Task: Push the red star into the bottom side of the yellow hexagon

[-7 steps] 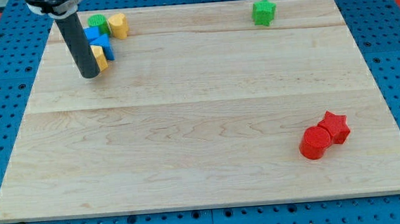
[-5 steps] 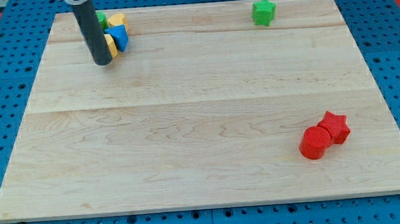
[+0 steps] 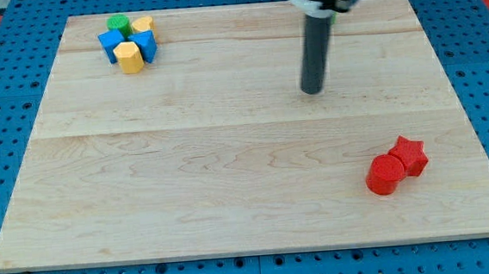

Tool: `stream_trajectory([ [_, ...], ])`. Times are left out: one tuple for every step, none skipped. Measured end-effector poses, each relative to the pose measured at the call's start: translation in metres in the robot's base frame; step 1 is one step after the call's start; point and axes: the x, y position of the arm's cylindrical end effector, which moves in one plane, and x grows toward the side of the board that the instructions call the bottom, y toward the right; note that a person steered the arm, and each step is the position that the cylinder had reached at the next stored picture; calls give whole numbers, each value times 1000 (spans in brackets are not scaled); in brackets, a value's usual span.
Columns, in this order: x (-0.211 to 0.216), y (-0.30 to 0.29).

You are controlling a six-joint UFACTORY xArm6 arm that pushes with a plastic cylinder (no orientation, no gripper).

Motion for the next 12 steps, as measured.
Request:
stream_trajectory([
  [27, 30],
  [38, 73],
  [40, 134],
  [69, 159],
  [113, 159],
  [128, 133],
  [122, 90],
  [127, 62],
  [138, 39],
  [139, 15],
  [145, -17],
  [160, -32],
])
